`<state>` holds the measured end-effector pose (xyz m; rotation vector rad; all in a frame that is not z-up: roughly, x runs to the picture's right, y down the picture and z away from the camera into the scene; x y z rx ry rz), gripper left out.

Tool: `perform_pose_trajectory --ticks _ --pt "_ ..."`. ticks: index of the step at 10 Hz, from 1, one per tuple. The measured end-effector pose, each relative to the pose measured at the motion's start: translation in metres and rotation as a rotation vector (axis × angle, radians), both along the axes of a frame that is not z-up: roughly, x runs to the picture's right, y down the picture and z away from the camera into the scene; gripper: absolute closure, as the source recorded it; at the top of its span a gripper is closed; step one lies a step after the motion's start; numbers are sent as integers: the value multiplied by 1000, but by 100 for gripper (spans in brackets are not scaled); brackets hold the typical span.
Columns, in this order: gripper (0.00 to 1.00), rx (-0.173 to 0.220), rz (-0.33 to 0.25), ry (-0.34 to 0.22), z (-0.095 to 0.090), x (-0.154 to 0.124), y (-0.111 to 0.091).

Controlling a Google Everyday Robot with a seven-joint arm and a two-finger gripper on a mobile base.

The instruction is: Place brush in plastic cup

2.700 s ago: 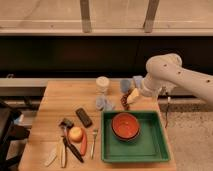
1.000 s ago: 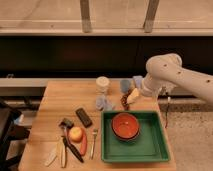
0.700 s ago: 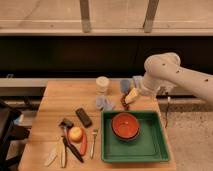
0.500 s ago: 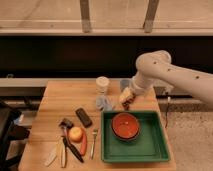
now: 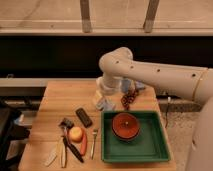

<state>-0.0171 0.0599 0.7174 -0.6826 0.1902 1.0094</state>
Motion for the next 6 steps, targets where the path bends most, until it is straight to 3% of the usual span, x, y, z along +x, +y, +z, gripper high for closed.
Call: perform_pose_trajectory --ticks 2,3,6 --pt "20 -11 -85 -76 -14 -49 21" --pt "20 -12 -102 -96 -18 -60 27" --pt "20 -8 -103 -92 -17 -58 25"
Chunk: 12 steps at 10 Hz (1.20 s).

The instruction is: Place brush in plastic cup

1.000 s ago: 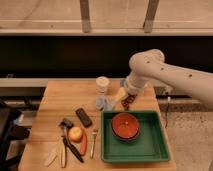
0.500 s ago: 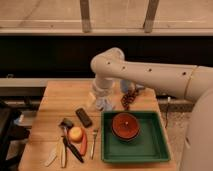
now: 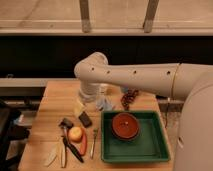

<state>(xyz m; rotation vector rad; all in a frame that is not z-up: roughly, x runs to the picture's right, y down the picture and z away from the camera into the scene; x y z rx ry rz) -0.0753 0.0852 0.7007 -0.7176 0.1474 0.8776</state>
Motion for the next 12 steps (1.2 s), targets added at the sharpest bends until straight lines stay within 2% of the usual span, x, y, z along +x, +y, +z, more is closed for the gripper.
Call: perform_pose_trajectory --ticks 2,5,7,9,10,12 --pt "20 -20 11 11 4 8 7" --pt "20 -36 -33 -3 16 -6 20" --pt "20 -58 -94 -31 31 -43 28" --pt "20 -99 -142 -63 50 -82 40" --pt "20 -111 -168 -80 54 -96 46" --pt "20 -112 -173 -79 56 -96 46"
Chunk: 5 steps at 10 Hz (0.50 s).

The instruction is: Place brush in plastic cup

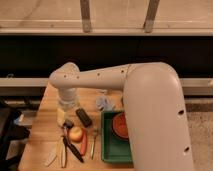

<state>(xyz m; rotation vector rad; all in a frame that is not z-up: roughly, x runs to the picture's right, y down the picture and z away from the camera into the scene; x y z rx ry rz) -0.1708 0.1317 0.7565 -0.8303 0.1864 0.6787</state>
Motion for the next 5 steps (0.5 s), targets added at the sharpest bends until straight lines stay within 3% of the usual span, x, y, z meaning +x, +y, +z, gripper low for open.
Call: perform_pose_trajectory --ticks 3,5 --pt "20 1 -4 2 0 -2 0" --pt "20 -12 0 12 2 -14 13"
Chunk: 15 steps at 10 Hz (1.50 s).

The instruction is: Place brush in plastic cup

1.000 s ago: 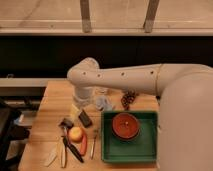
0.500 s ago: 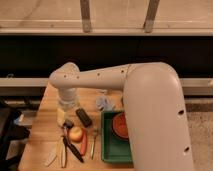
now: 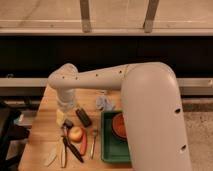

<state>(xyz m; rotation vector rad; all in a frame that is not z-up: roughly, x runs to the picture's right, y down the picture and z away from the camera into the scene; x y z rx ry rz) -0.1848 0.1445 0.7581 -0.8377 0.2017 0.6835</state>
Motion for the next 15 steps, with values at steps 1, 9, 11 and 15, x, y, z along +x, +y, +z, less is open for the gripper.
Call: perform_pose_trajectory --ticks 1,9,11,15 --pt "20 -9 1 -5 0 -8 6" --pt "20 -137 -14 3 -3 -34 55" --pt "20 -182 -6 -10 -7 -40 69" --pt "20 -247 12 -36 -18 -48 89"
